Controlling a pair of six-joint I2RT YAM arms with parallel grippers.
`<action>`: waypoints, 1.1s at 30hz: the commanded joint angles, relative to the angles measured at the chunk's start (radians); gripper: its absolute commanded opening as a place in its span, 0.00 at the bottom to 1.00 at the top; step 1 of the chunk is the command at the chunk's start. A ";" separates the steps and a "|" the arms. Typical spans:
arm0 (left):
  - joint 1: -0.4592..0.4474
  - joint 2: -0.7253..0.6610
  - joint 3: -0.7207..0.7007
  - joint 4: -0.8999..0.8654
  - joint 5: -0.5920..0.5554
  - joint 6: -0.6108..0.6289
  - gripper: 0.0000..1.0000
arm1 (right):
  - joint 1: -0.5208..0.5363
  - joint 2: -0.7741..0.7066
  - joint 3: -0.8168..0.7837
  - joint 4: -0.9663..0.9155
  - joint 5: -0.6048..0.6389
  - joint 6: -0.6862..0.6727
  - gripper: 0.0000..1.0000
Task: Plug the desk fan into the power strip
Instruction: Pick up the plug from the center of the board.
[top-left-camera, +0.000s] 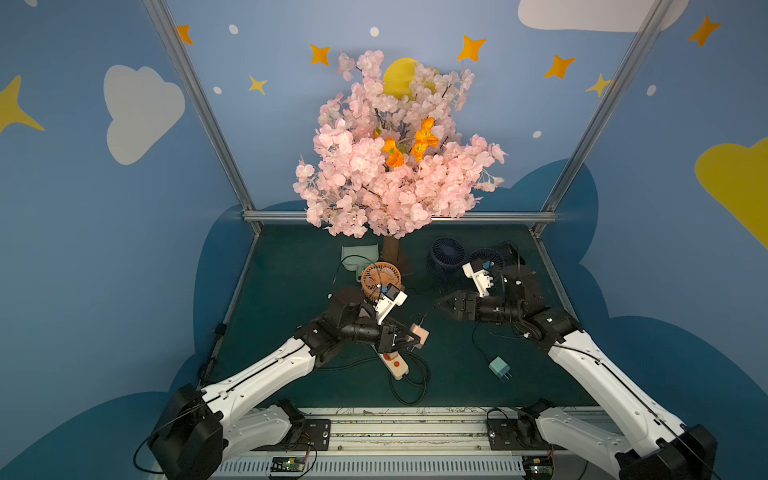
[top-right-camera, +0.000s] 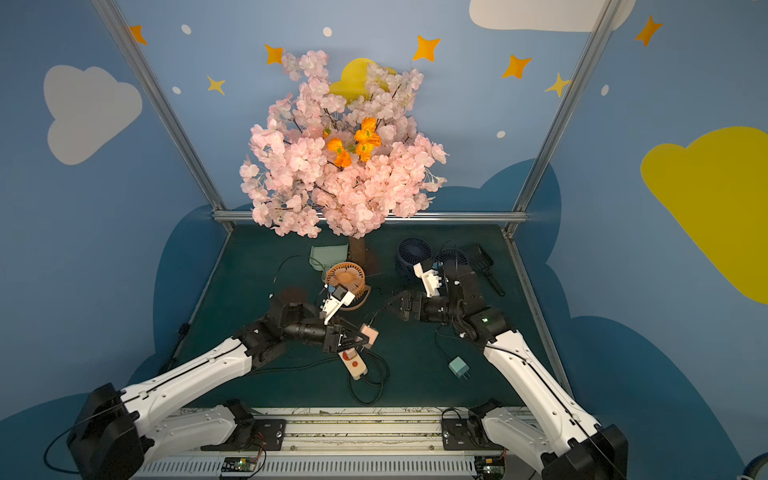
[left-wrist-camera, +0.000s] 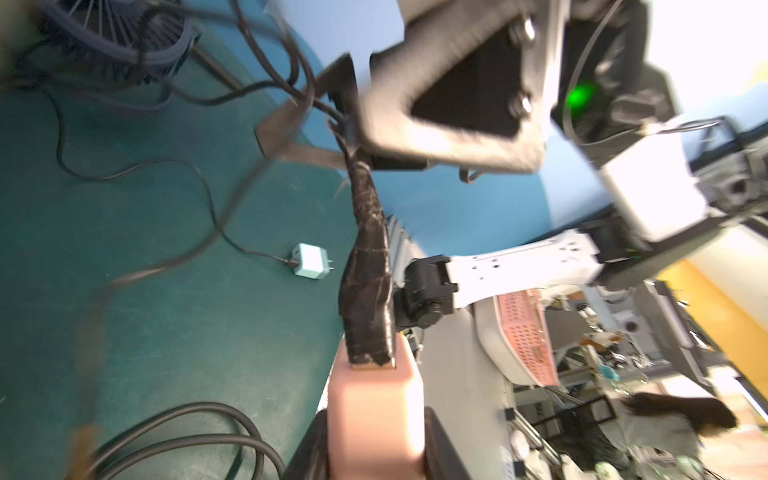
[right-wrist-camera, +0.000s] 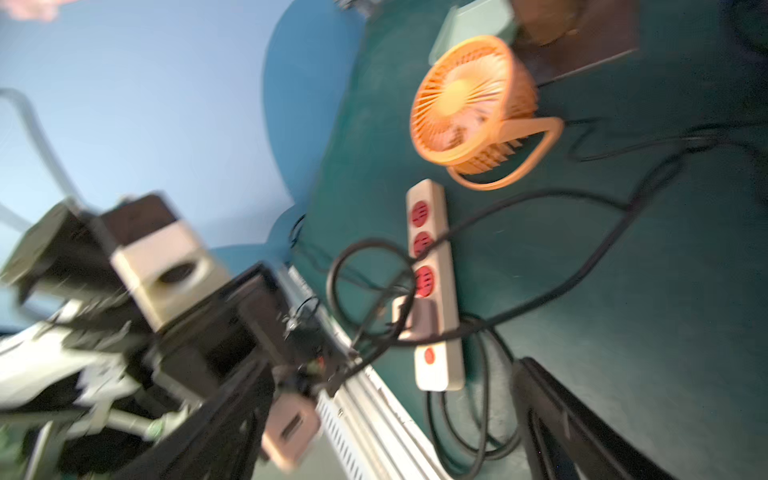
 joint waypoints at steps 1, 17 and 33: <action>0.054 -0.023 0.060 -0.052 0.250 0.066 0.29 | 0.027 -0.013 0.032 0.004 -0.242 -0.058 0.93; 0.100 0.036 0.150 -0.155 0.414 0.153 0.28 | 0.216 0.179 0.138 0.108 -0.347 -0.041 0.59; 0.114 0.056 0.167 -0.199 0.410 0.199 0.27 | 0.233 0.210 0.148 0.125 -0.456 -0.017 0.34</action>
